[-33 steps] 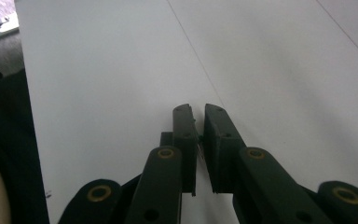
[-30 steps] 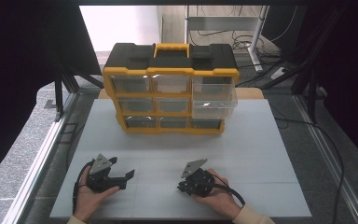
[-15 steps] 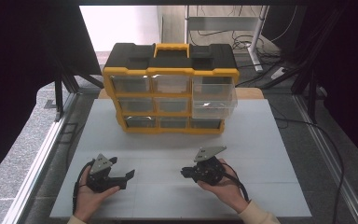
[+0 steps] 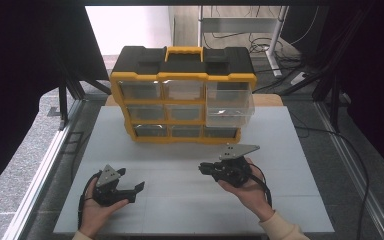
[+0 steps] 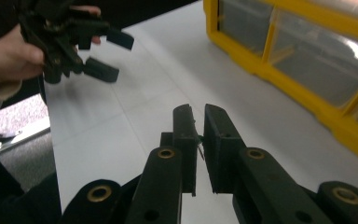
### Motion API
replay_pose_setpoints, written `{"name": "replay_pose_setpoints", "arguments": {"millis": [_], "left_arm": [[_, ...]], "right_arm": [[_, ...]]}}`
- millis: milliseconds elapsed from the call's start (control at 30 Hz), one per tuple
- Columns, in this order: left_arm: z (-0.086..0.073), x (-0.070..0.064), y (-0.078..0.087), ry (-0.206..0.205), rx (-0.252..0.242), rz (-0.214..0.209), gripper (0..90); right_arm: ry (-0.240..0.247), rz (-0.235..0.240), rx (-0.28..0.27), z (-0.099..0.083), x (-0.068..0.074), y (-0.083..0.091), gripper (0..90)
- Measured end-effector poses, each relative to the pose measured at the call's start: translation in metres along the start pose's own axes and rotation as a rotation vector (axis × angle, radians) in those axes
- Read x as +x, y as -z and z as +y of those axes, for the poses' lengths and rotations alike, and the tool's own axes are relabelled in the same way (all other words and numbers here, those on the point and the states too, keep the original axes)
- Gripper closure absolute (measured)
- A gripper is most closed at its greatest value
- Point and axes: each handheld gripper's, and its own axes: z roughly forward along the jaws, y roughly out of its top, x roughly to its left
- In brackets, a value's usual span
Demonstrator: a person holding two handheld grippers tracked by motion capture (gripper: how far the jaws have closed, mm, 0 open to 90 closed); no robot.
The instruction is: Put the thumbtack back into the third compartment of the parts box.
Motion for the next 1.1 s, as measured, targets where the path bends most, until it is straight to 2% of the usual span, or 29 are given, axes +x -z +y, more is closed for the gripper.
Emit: {"name": "replay_pose_setpoints", "arguments": {"millis": [367,767,1100], "left_arm": [[0.0,0.0,0.0,0.003,-0.002,-0.001,13.3],[0.0,-0.001,0.0,0.005,-0.002,0.0,13.4],[0.001,-0.001,0.0,0.004,-0.005,0.0,13.4]], "right_arm": [[0.014,0.0,-0.068,0.02,0.002,0.008,83.0],[0.026,-0.035,-0.137,0.039,0.002,0.029,83.0],[0.03,-0.034,-0.197,0.057,0.003,0.038,83.1]]}}
